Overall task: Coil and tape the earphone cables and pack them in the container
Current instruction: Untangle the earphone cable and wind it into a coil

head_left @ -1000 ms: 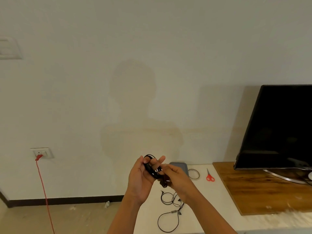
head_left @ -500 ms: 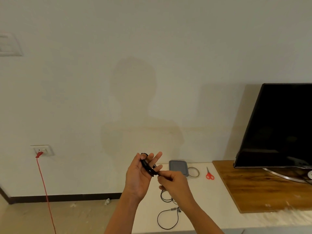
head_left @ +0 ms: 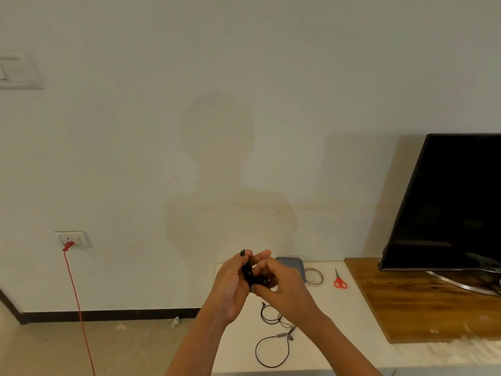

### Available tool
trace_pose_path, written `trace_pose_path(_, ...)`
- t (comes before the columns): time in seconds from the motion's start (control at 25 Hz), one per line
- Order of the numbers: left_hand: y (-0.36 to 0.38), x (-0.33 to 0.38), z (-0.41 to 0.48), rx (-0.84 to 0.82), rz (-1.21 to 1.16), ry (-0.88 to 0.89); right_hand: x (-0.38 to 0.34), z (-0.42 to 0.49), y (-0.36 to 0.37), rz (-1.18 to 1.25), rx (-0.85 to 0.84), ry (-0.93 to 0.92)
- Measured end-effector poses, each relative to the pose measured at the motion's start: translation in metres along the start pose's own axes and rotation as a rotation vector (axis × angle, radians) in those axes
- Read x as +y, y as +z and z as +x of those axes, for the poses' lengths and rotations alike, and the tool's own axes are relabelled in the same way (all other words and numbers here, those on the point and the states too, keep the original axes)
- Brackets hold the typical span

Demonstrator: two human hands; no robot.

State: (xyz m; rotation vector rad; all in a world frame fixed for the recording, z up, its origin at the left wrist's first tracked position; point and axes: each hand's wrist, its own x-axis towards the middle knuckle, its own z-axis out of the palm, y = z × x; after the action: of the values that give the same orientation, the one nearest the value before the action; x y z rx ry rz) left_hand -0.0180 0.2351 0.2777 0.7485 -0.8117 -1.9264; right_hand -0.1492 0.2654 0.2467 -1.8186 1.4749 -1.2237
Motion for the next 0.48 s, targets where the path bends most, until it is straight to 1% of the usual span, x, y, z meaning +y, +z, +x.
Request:
trace_pose_path(0.08,0.002,-0.002,0.000,-0.027,-0.013,0.025,0.001,0.005,-0.003,0.108,-0.007,0.098)
trace_pose_path(0.16,0.004,-0.005,0.001,-0.040,-0.018,0.048,0.002,0.009,-0.005,0.139,-0.001,0.158)
trace_pose_path(0.36,0.008,-0.013,0.005,-0.026,-0.004,0.031,-0.002,0.015,-0.006,0.092,-0.034,0.220)
trace_pose_path(0.48,0.005,-0.018,0.010,0.028,0.071,-0.020,0.002,0.017,-0.001,-0.040,-0.055,0.231)
